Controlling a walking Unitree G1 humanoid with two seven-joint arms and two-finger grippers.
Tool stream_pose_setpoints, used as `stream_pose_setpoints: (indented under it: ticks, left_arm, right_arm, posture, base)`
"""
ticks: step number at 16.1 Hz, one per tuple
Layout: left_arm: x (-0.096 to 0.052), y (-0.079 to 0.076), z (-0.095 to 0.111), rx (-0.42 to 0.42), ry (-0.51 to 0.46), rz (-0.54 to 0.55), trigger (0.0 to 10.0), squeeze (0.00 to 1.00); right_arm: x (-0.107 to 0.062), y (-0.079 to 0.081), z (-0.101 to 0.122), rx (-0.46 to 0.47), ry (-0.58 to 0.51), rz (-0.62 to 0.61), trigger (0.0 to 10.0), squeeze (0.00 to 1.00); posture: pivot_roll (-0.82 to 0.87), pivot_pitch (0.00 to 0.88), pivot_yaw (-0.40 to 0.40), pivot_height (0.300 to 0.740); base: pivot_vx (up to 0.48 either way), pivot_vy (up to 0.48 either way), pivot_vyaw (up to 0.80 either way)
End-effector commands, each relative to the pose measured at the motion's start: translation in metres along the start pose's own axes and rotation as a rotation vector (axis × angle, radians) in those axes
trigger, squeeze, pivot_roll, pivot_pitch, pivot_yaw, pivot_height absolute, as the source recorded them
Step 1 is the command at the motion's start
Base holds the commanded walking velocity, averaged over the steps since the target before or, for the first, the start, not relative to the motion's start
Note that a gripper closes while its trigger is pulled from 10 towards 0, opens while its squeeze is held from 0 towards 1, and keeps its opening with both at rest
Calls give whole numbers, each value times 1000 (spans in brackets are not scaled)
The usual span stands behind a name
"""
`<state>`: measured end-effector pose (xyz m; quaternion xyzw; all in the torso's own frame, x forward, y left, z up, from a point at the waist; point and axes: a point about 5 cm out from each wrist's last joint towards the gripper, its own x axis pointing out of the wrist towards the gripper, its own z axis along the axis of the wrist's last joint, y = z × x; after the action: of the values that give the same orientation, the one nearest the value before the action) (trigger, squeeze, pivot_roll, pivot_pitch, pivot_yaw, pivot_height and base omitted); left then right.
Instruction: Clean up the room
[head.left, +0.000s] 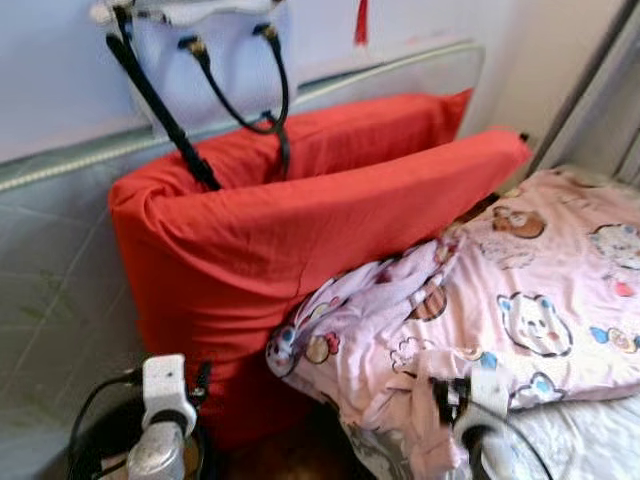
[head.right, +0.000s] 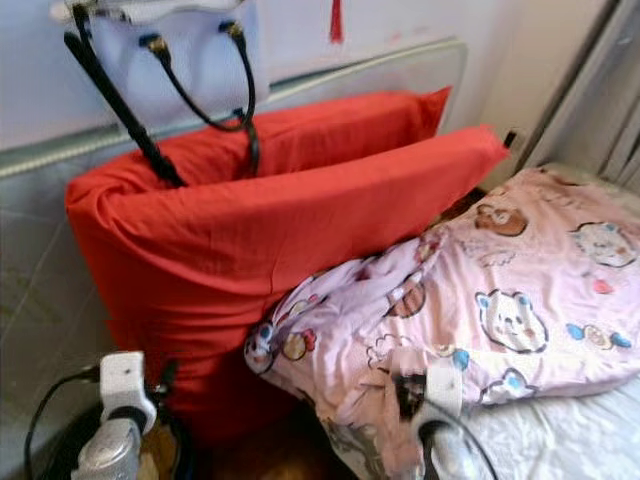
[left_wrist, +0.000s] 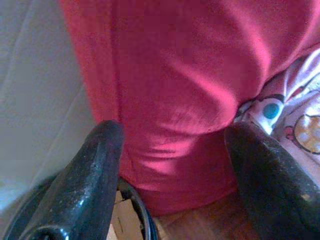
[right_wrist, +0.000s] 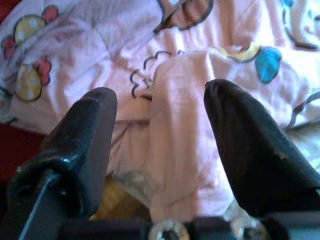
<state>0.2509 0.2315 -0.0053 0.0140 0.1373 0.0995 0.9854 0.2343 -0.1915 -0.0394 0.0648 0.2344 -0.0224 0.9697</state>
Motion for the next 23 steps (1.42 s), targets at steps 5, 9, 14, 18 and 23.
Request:
stream_pose_setpoints:
  ticks: [5,9,14,18,23]
  left_arm:
    - [-6,-1,15,-1,-132,-26,10000,0]
    - [-7,-4,14,21,-112,-56,10000,0]
    - [-6,-8,15,21,-115,-77,10000,0]
    - [-5,-10,15,8,-108,-78,10000,0]
    - [-6,-10,15,5,-110,-74,10000,0]
  right_arm:
    - [-4,-22,12,17,-95,-83,10000,0]
    - [-6,-28,6,-13,-51,-108,10000,0]
    - [-9,-26,0,-8,-39,-108,10000,0]
    - [-7,-22,-2,-17,-11,-105,10000,0]
    - [-7,-19,-2,-9,-16,-95,10000,0]
  posture:
    - [61,0,-86,740]
    - [39,0,-65,740]
    - [46,0,-66,710]
    - [43,0,-60,710]
    - [60,0,-69,687]
  base:
    - [0,0,0]
    - [0,0,0]
    - [0,0,0]
    - [0,0,0]
    - [0,0,0]
